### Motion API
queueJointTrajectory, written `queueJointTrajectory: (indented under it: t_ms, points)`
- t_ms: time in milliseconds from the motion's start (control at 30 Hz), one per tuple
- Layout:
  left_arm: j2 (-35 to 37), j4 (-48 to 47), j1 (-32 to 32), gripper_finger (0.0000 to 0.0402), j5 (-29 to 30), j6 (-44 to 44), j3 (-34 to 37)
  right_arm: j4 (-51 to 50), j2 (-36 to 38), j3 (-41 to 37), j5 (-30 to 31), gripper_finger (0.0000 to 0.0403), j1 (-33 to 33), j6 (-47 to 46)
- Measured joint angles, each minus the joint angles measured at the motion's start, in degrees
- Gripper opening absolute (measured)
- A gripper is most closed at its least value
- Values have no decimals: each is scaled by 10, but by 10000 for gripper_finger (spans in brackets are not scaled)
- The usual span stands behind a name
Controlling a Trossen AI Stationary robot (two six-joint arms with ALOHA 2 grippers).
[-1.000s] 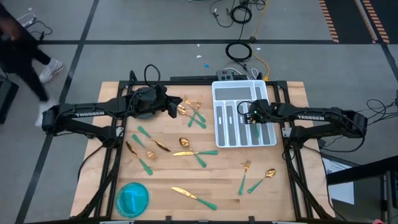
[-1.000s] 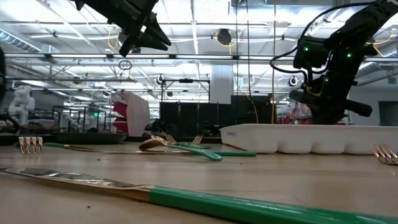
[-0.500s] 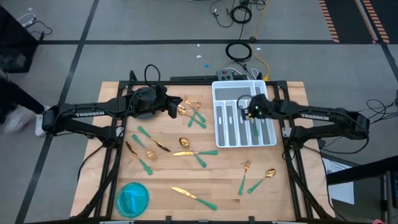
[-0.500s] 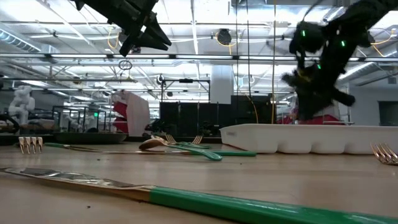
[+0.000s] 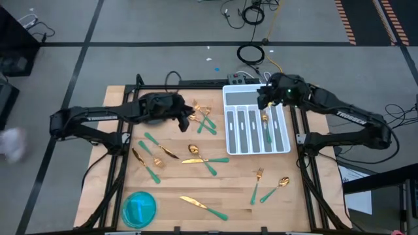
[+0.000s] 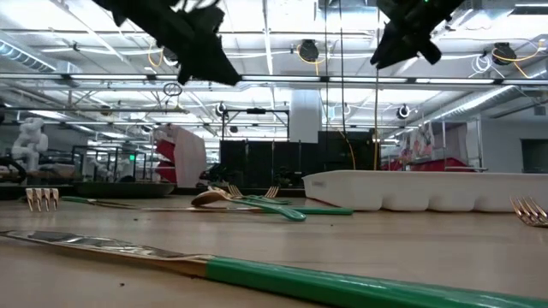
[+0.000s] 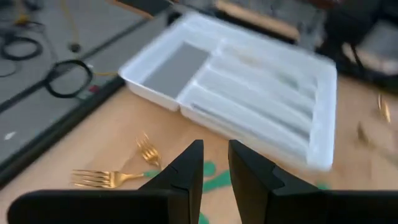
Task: Sort silverware
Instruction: Put the green spoon into the white silverware organizer
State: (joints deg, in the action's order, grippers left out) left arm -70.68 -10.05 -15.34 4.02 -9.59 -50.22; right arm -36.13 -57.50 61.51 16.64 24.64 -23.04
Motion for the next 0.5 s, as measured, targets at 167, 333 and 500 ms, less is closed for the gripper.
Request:
queueJointTrajectory:
  t_ms: [167, 333, 500]
  points:
    - [-72, -6, -18, 82, -23, 117, -5, -61, 0, 21, 0, 91, 0, 29]
    - [-153, -75, -37, 82, -53, 144, -58, -108, 0, 21, -1, 91, 0, 41]
    - [-220, -158, -37, 82, -54, 253, -128, -110, 0, 19, -1, 91, 0, 63]
